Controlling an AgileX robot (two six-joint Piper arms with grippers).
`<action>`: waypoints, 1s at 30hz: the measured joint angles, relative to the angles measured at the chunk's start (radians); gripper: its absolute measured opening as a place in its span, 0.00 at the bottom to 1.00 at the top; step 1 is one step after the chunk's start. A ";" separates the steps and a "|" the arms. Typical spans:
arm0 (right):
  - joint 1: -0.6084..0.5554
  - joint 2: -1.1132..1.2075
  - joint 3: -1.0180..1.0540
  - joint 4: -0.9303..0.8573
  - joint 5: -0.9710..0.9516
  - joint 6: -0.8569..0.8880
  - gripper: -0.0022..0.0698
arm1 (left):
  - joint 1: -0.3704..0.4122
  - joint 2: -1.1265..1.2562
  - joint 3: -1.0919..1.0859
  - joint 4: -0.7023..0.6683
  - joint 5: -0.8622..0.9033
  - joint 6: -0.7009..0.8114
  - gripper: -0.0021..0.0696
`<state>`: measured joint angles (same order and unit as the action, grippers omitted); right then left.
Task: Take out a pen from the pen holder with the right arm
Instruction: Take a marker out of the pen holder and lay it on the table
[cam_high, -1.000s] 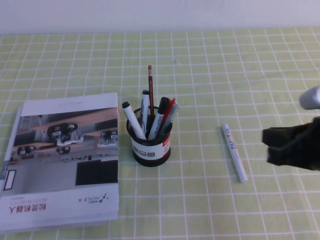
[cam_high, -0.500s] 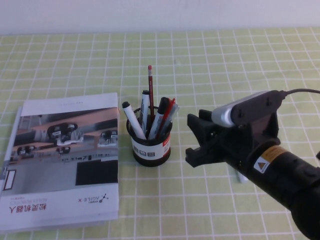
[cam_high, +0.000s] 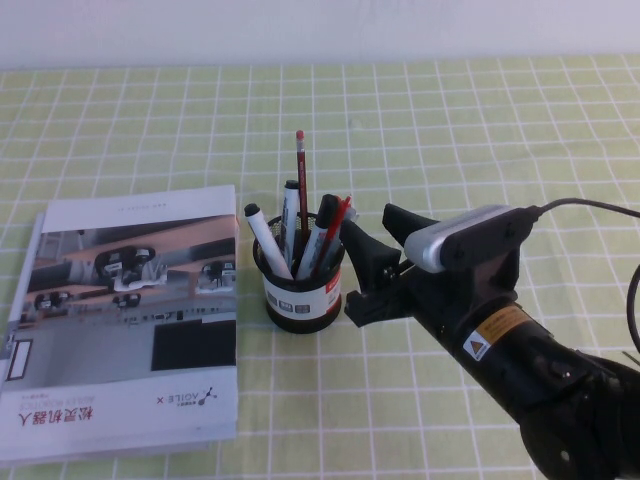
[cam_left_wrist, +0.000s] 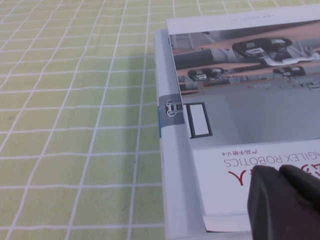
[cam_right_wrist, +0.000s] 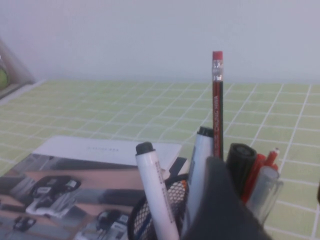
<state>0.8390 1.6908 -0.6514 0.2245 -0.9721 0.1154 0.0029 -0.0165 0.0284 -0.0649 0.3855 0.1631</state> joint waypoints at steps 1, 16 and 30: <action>0.000 0.010 0.000 0.000 -0.018 0.004 0.52 | 0.000 0.000 0.000 0.000 0.000 0.000 0.02; -0.013 0.116 -0.035 0.016 -0.076 0.015 0.51 | 0.000 0.000 0.000 0.000 0.000 0.000 0.02; -0.021 0.190 -0.133 0.023 -0.061 0.015 0.51 | 0.000 0.000 0.000 0.000 0.000 0.000 0.02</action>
<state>0.8179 1.8811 -0.7845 0.2471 -1.0332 0.1300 0.0029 -0.0165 0.0284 -0.0649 0.3855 0.1631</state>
